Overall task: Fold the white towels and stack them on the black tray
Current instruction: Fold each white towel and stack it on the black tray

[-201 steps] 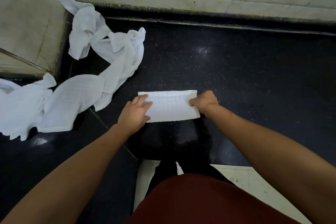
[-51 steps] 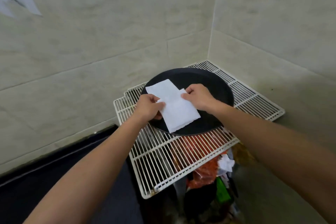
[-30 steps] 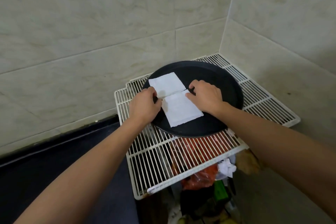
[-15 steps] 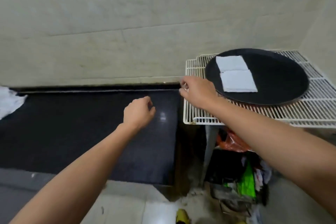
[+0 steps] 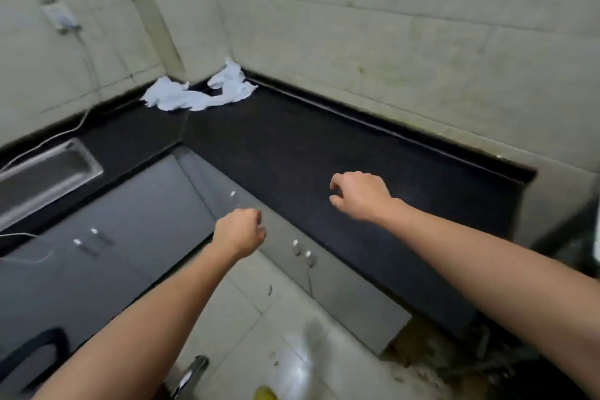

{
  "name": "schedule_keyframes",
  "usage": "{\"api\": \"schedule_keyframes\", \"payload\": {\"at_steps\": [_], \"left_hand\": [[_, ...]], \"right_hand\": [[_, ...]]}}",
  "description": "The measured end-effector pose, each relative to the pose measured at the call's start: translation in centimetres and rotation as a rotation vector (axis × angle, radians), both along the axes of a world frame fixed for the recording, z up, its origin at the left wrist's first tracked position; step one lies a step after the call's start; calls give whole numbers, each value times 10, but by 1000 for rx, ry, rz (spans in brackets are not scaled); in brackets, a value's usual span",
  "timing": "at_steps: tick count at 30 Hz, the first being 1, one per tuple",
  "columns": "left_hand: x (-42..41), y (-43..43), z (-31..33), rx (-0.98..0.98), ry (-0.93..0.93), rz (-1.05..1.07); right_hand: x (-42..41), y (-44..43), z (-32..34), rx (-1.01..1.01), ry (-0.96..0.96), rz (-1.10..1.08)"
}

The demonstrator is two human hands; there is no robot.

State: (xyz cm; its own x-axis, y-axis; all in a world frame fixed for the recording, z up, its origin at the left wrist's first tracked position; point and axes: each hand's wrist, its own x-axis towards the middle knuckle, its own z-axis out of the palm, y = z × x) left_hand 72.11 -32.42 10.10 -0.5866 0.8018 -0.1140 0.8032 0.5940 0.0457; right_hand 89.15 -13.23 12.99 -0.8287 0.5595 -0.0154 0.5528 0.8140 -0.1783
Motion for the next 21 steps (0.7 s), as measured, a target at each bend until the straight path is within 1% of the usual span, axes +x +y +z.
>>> {"api": "schedule_keyframes", "payload": {"at_steps": [4, 10, 15, 21], "left_hand": [[-98, -63, 3, -38, 28, 74], [-212, -125, 15, -76, 56, 191], [-278, -126, 9, -42, 4, 247], [-354, -85, -13, -42, -51, 241]], "right_hand": [[-114, -39, -11, -8, -17, 76], [-240, -86, -16, -30, -49, 169], [-323, -81, -19, -17, -73, 220], [-418, -38, -43, -62, -123, 214]]}}
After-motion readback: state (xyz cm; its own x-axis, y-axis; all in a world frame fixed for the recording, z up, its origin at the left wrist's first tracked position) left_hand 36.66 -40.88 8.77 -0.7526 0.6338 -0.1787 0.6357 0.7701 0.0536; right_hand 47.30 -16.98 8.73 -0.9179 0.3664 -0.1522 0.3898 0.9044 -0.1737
